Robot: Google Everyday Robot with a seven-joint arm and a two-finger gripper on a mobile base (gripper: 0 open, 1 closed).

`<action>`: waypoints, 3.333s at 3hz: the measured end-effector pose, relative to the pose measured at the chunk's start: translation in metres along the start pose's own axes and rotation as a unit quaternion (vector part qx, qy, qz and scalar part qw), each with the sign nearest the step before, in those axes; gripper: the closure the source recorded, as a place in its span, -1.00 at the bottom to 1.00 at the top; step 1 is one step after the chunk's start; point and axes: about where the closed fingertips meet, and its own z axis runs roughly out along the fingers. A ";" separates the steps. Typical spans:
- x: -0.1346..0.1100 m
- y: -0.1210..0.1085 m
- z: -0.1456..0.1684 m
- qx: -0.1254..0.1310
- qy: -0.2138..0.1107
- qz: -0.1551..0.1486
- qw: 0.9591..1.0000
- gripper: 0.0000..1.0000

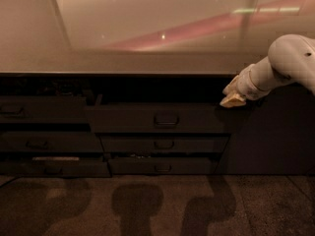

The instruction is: Open top drawer

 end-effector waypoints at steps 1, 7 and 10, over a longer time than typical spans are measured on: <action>-0.002 0.000 0.004 -0.009 -0.022 0.001 1.000 0.61; -0.002 0.030 0.027 0.077 -0.002 -0.153 0.985 1.00; -0.019 -0.012 0.034 0.094 0.066 -0.144 0.983 1.00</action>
Offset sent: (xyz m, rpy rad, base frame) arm 0.0028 0.0084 -0.0059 0.1558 -0.0005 0.0851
